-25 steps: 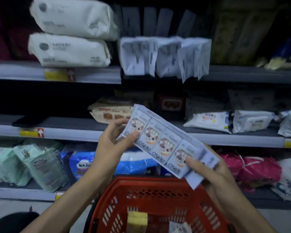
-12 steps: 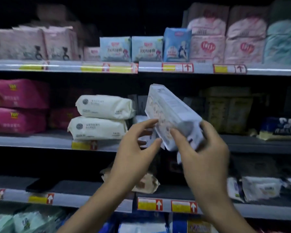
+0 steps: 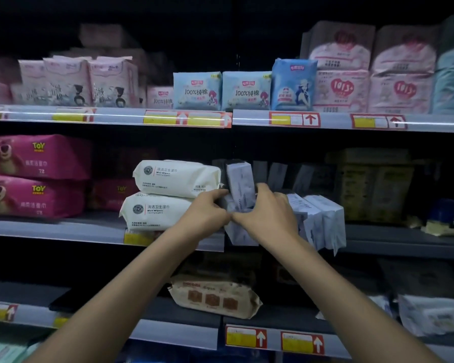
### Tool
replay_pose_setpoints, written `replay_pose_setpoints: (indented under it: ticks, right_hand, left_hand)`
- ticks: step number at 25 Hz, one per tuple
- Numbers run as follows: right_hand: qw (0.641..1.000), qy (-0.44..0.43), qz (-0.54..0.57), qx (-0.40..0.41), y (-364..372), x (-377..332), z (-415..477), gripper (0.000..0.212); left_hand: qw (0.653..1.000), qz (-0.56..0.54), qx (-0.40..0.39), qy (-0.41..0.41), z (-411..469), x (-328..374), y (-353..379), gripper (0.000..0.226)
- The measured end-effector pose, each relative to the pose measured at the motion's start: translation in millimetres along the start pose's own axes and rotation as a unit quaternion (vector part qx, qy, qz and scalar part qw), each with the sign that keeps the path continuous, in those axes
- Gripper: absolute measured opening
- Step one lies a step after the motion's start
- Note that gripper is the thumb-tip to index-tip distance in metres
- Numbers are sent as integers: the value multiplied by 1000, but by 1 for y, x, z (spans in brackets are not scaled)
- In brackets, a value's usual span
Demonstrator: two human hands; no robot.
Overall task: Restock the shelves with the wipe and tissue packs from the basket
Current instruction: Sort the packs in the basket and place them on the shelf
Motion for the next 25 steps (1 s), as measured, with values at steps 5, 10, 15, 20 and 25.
replay_pose_setpoints:
  ticks: [5,10,15,20,25]
  right_hand:
    - [996,-79,9,34,-21,17,-43,76]
    - [977,-155,128,72,-41,57,-104,55]
    - [986,-123,63,-96,-22,130,-154,80]
    - [932,-57,-141,-330,18,212,-197,127]
    - [838,-21,-228,-495,64,279,-244,133]
  left_hand:
    - [1000,20,19,3,-28,-16,0,64]
    - [996,78,-14,41,-76,-41,14,68]
    - [962,224,-132,87,-124,-77,40,97]
    - [895,329,-291,76,-169,-117,87,117]
    - [858,328,-395,30,-211,-171,147,117]
Point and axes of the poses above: each hand's wrist, its own z-axis towards the middle knuckle, its own y-axis out of the palm, x = y × z, the point moved 3 cm from there along z, towards the middle knuckle, and after that the axes turned 4 degrees about y, right-handed, at the moved point
